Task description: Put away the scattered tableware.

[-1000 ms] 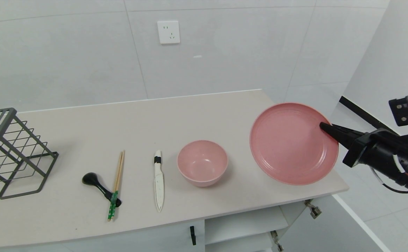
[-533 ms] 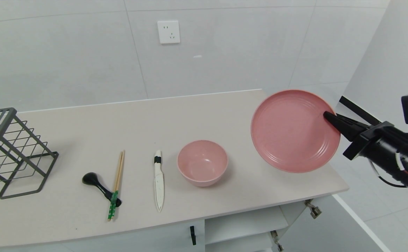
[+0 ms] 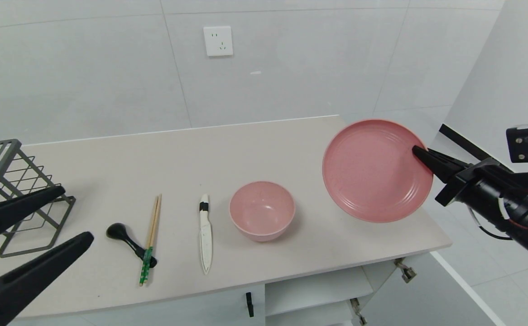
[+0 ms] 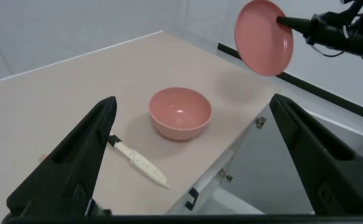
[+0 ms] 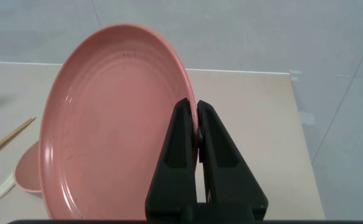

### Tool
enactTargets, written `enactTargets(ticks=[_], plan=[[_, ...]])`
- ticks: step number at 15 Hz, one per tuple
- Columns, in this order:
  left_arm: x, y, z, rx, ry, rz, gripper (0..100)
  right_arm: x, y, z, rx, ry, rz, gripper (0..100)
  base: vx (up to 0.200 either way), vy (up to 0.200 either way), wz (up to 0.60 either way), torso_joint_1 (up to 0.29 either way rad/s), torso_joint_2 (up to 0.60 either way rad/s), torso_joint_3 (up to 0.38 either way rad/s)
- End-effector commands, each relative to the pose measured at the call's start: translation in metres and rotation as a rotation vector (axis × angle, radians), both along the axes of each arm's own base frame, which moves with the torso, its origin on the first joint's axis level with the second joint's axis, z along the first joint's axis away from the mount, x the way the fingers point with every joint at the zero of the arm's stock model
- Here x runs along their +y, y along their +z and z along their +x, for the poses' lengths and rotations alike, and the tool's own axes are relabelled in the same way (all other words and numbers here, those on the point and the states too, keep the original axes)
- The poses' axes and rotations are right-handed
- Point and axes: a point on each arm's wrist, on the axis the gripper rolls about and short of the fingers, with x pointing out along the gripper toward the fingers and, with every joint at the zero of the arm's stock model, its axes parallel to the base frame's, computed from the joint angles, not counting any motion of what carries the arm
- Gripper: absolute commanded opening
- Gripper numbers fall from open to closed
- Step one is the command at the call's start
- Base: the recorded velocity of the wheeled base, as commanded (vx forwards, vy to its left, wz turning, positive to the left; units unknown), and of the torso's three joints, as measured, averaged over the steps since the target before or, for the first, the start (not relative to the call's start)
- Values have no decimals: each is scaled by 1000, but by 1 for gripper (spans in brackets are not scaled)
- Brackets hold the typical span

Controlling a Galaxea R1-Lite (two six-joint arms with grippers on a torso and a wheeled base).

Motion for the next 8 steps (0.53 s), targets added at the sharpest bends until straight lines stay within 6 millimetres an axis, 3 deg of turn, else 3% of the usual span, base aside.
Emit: enactTargets(ticks=[1, 2, 8], plan=[[-10, -11, 41, 74, -9, 26, 100, 0, 2, -4, -9, 1, 2, 0, 0, 0, 0, 0, 0, 0], [-13, -14, 56, 83, -7, 35, 100, -1, 6, -8, -24, 3, 4, 0, 0, 0, 0, 0, 0, 0], [-23, -30, 103, 210, 53, 65, 100, -7, 14, -33, -52, -6, 12, 0, 0, 0, 0, 0, 0, 0]])
